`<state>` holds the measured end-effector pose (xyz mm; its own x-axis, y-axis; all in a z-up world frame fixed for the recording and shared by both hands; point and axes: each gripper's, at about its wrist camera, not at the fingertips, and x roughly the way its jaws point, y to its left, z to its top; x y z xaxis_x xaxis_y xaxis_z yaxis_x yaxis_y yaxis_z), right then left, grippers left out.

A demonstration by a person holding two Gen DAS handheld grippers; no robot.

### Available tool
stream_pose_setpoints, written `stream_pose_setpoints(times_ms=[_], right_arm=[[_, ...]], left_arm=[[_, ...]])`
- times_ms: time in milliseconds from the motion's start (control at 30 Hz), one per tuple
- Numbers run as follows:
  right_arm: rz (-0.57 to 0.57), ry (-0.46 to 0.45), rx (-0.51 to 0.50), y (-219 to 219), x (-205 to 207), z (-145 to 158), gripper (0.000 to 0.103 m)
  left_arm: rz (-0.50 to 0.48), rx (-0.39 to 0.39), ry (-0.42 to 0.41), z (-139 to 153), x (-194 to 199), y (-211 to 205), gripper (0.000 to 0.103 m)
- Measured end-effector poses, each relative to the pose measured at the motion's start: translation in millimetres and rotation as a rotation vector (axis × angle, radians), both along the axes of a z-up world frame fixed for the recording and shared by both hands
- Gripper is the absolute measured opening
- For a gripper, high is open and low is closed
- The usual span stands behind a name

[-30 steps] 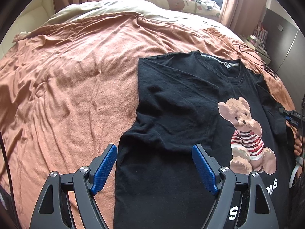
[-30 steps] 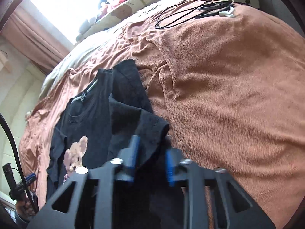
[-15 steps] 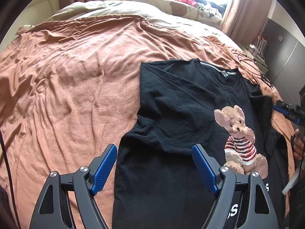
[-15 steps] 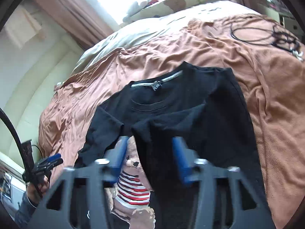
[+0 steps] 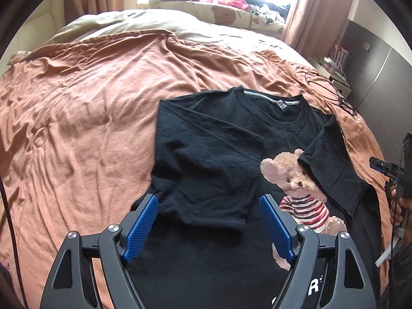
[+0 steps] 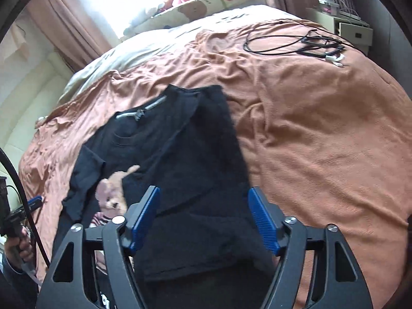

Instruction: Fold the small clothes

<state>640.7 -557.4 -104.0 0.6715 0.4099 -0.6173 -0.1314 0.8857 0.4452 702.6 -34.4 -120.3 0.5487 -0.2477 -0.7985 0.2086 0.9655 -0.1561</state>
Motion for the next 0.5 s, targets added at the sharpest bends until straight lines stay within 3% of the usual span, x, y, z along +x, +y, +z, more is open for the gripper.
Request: stream_pose_setpoints(times_ms=[167,500], right_arm=[[0.038,0.009,-0.117,7,24,10,0.055],[0.122,0.000,-0.246,35,83,13,0.051]], left_arm=[[-0.015,0.011,0.003,-3,5,-14,0.082],[0.016,0.033,0.030,-24,26,-12,0.082]])
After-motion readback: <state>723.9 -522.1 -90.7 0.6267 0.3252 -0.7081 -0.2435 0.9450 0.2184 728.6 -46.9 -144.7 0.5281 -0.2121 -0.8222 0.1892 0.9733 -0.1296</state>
